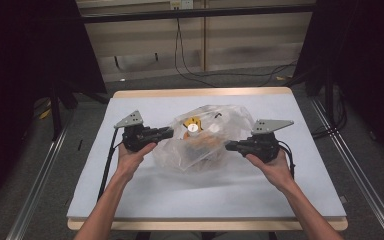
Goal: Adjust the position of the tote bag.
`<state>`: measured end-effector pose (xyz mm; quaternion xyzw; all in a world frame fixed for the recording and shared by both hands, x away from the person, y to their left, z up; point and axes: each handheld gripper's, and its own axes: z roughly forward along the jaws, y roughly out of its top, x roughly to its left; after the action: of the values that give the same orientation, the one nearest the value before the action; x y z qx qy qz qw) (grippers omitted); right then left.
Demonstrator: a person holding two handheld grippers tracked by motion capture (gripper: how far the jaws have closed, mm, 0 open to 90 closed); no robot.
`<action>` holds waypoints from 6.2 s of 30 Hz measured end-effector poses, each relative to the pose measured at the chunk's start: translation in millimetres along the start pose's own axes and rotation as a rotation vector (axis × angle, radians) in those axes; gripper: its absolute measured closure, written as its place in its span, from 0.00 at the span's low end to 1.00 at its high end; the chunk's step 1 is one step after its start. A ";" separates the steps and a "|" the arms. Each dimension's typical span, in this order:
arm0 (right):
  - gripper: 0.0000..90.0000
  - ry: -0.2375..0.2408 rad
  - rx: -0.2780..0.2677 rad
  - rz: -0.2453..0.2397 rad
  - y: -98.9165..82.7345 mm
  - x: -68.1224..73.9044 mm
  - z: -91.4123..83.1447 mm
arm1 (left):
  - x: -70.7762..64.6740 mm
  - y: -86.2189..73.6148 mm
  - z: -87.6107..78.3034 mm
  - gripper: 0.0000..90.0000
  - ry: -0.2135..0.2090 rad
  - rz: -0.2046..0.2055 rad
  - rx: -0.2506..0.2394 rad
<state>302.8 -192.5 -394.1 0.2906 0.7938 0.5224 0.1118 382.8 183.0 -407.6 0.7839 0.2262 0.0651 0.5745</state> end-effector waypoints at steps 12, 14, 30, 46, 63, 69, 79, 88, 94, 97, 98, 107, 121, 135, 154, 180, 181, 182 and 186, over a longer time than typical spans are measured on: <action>0.92 -0.027 -0.038 0.015 -15.2 -8.7 -19.5 | 6.4 -10.3 3.9 1.00 0.005 -0.034 0.023; 0.80 -0.021 -0.045 0.018 -12.3 -7.4 -22.2 | 1.8 -7.3 3.8 1.00 -0.019 -0.028 0.013; 1.00 -0.006 -0.059 0.035 -0.2 -0.3 -0.2 | -3.2 -3.7 10.1 1.00 0.002 0.002 0.036; 1.00 -0.005 0.094 0.098 -51.0 -20.7 5.1 | 13.5 -28.1 26.4 1.00 0.063 -0.019 0.160; 1.00 -0.017 0.280 0.092 -84.0 -29.5 27.1 | 35.3 -62.4 28.0 1.00 0.096 -0.077 0.221; 0.92 -0.020 0.266 0.094 -84.5 -31.1 25.3 | 33.4 -62.4 28.8 0.91 0.069 -0.081 0.216; 0.61 -0.015 0.145 0.092 -65.4 -17.0 1.7 | 13.5 -34.2 2.1 0.57 0.066 -0.053 0.110; 0.48 -0.039 0.064 0.080 -49.7 -7.8 -25.7 | -15.4 -15.7 -24.9 0.64 0.010 0.022 0.055; 0.63 -0.046 0.007 0.062 -29.7 -10.1 -33.5 | -38.0 -10.7 -8.4 0.84 -0.098 0.097 0.102; 0.76 -0.049 0.009 0.044 -21.5 -15.9 -26.6 | -35.1 -11.8 8.1 0.89 -0.099 0.093 0.143; 0.80 -0.049 0.006 0.041 -18.3 -18.3 -23.6 | -31.6 -12.8 13.5 0.91 -0.095 0.080 0.157; 0.97 -0.028 -0.022 0.046 6.0 -40.2 2.1 | -6.0 -22.4 40.5 0.98 -0.022 0.030 0.229; 1.00 -0.041 0.089 0.070 2.0 -58.7 42.8 | -1.7 -29.6 58.2 0.99 -0.023 0.021 0.287; 1.00 -0.056 0.289 0.071 -39.0 -68.9 64.3 | 0.7 -49.0 65.4 0.99 0.027 0.076 0.429; 1.00 -0.131 0.414 0.068 -52.3 -80.8 59.0 | 13.6 -60.3 32.9 1.00 0.092 0.141 0.502; 1.00 -0.165 0.543 -0.050 -55.8 -75.7 30.1 | 23.5 -67.7 -1.8 1.00 0.121 0.168 0.534; 1.00 -0.182 0.558 -0.069 -55.3 -73.3 29.3 | 24.3 -68.1 -2.3 1.00 0.119 0.152 0.530; 1.00 -0.182 0.558 -0.069 -55.3 -73.3 29.3 | 23.8 -68.2 -2.3 1.00 0.122 0.149 0.527; 1.00 -0.186 0.573 -0.088 -56.0 -71.6 26.2 | 21.1 -67.3 -3.7 1.00 0.141 0.166 0.551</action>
<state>353.8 -229.9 -464.6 0.3221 0.9070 0.2431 0.1202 381.4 211.2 -472.3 0.9196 0.2099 0.1022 0.3158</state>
